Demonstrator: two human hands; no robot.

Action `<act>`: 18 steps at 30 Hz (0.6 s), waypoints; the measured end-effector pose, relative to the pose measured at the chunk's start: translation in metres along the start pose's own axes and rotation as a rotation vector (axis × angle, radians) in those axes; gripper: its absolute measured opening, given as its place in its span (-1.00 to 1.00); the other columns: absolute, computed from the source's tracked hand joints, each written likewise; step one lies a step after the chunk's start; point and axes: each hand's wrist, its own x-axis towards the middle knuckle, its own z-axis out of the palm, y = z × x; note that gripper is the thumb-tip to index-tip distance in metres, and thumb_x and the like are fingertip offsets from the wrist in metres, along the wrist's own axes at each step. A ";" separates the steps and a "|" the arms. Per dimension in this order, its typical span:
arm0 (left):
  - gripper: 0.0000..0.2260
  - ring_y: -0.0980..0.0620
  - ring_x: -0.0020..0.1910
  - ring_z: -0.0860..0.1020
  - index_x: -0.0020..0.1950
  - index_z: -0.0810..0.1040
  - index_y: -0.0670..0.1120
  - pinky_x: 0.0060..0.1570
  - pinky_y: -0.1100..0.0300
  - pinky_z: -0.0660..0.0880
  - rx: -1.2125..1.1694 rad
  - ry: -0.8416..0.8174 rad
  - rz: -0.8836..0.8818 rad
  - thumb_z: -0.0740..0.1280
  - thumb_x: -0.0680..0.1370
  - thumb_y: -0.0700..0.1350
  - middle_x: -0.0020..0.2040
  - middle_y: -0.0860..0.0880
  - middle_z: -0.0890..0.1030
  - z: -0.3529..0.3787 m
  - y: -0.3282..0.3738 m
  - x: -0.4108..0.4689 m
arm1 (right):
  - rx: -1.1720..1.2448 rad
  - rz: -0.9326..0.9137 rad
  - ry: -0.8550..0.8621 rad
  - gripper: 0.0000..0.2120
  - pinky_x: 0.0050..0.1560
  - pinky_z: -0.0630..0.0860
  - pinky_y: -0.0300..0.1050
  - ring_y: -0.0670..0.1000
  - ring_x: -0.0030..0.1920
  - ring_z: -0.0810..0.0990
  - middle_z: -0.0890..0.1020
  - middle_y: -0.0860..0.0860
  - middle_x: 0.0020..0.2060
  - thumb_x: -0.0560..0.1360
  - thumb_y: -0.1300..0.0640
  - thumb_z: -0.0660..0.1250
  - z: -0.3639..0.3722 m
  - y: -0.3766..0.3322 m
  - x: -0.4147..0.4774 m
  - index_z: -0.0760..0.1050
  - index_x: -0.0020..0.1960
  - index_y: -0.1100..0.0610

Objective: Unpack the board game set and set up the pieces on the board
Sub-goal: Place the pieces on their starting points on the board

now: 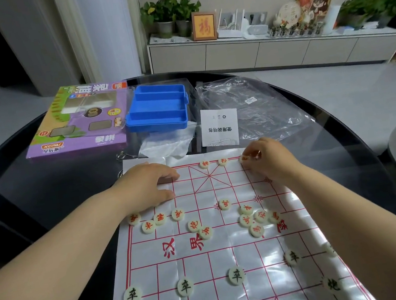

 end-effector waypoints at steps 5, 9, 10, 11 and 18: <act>-0.58 0.08 0.29 0.36 0.35 0.35 0.10 0.24 0.23 0.30 -0.029 0.022 -0.004 0.31 0.51 -0.04 0.35 0.08 0.39 0.001 -0.001 0.003 | -0.001 -0.030 0.013 -0.79 -0.07 0.29 -0.22 0.04 0.02 0.44 0.44 0.00 -0.14 0.43 0.08 0.37 0.003 -0.001 0.003 0.58 0.01 0.17; -0.65 -0.01 0.47 0.06 0.31 0.37 0.16 0.42 0.03 0.05 -0.071 0.088 -0.020 0.26 0.53 -0.07 0.41 0.13 0.30 0.007 -0.003 -0.001 | 0.013 -0.035 0.008 -0.72 -0.06 0.30 -0.21 0.05 0.04 0.45 0.48 0.03 -0.07 0.44 0.06 0.36 0.002 0.000 0.002 0.54 0.10 0.16; -0.67 -0.01 0.48 0.00 0.28 0.39 0.17 0.42 0.02 0.00 -0.093 0.127 -0.018 0.25 0.54 -0.08 0.41 0.15 0.30 0.008 -0.003 -0.004 | 0.035 -0.032 0.009 -0.70 -0.07 0.29 -0.22 0.02 0.00 0.43 0.49 0.04 -0.04 0.45 0.05 0.36 -0.001 0.000 0.000 0.51 0.13 0.15; -0.69 0.00 0.48 0.00 0.25 0.41 0.18 0.42 0.03 -0.01 -0.122 0.168 -0.014 0.25 0.54 -0.10 0.39 0.15 0.32 0.008 -0.003 -0.007 | 0.054 -0.032 0.014 -0.69 -0.08 0.29 -0.22 -0.02 -0.03 0.41 0.50 0.03 -0.02 0.45 0.06 0.36 -0.005 0.000 -0.002 0.50 0.15 0.15; -0.79 0.14 0.26 0.28 0.12 0.47 0.22 0.24 0.24 0.17 -0.095 0.200 0.111 0.28 0.51 0.01 0.02 0.30 0.38 0.020 0.013 -0.044 | -0.014 -0.142 -0.240 -0.88 -0.22 0.38 -0.29 -0.08 -0.22 0.46 0.48 -0.17 -0.26 0.45 0.18 0.35 -0.039 -0.003 -0.048 0.57 -0.02 0.09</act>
